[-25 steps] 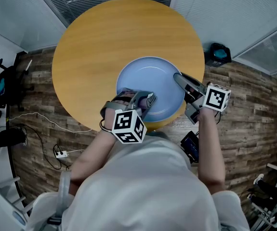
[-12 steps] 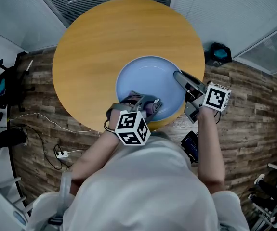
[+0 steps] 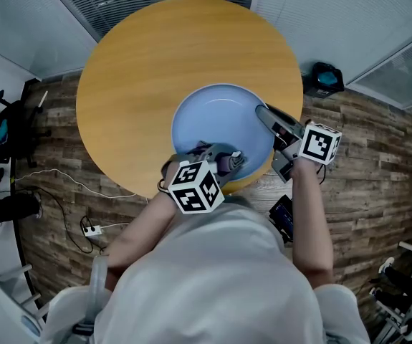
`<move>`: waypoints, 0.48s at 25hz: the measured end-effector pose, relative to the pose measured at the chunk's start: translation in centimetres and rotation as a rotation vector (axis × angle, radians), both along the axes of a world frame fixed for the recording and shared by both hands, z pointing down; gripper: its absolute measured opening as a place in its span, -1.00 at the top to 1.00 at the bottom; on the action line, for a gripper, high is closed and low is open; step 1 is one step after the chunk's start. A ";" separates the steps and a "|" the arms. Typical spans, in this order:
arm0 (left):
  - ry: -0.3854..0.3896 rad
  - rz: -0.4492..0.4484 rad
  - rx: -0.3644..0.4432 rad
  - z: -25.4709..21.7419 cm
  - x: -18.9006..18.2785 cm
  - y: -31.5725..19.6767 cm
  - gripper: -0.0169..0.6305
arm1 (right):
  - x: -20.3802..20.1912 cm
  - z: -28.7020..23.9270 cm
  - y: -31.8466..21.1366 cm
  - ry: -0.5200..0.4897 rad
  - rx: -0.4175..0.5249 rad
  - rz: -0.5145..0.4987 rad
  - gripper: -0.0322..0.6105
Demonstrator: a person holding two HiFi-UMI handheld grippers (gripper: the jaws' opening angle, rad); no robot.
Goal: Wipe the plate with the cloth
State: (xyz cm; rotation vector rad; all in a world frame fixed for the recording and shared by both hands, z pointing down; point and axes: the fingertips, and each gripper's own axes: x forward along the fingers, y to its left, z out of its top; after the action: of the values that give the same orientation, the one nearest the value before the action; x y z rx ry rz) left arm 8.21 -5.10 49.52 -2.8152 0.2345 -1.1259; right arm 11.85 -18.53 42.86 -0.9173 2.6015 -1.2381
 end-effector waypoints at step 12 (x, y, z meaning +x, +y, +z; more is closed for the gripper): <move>0.117 0.002 -0.072 -2.4 0.5 -0.1 0.71 | -0.5 2.5 0.4 0.063 -0.048 -0.026 0.64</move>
State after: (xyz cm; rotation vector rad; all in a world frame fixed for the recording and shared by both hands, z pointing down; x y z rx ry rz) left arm 8.68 -5.22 47.13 -2.9472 0.2047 -0.9903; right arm 11.33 -18.11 45.32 -0.9480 2.6510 -1.3039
